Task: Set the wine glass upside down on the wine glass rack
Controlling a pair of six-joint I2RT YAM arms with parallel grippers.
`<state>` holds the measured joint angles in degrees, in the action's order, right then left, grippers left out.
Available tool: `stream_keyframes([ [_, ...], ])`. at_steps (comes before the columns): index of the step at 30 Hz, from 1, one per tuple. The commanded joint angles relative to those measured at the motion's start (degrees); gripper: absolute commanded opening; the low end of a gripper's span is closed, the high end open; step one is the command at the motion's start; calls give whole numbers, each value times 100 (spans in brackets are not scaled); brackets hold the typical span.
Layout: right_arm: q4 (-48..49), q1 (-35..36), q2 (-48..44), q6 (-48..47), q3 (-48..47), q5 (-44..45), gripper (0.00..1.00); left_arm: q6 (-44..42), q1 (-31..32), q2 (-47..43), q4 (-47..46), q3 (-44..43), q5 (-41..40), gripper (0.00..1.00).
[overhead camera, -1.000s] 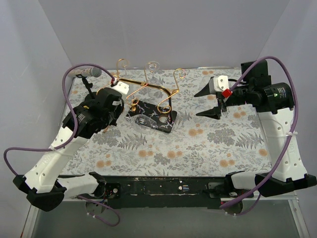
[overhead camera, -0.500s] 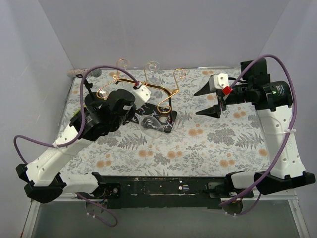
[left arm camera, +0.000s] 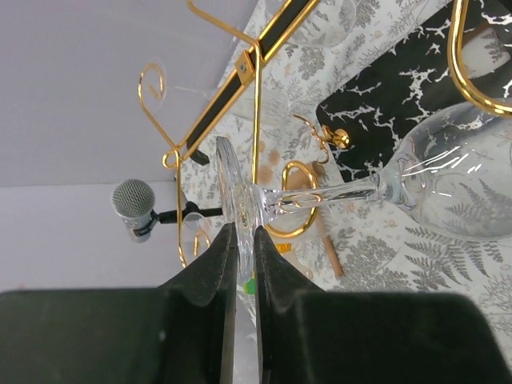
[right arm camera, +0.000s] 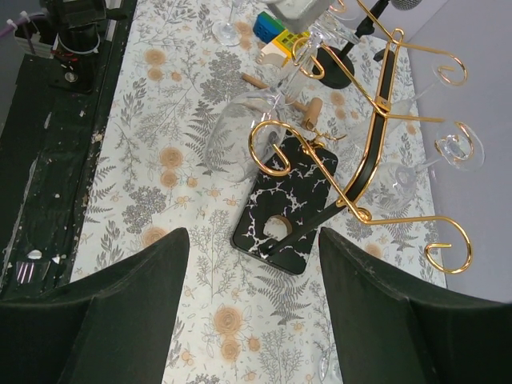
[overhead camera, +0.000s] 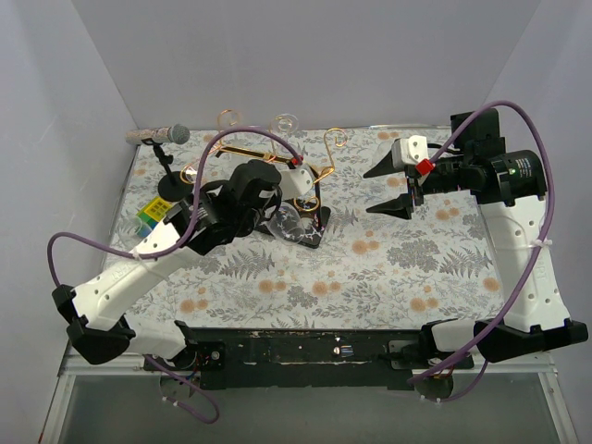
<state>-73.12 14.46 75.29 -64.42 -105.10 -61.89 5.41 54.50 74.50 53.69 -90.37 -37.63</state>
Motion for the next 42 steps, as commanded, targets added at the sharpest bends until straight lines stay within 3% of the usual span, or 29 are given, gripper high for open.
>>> stream_keyframes([
  [1, 123, -57, -31, 26, 77, -227, 74, -900, 8, -6, -991, 71, -254, 0],
  [17, 79, -154, -190, -35, 253, -315, 74, -1455, -782, 513, -1792, 203, 352, 0],
  [30, 61, -206, -128, -44, 227, -429, 74, -1147, -1003, -137, -1616, 959, 414, 0],
  [42, 61, -242, -128, -44, 244, -491, 74, -875, -1003, -541, -1230, 1118, 458, 0],
])
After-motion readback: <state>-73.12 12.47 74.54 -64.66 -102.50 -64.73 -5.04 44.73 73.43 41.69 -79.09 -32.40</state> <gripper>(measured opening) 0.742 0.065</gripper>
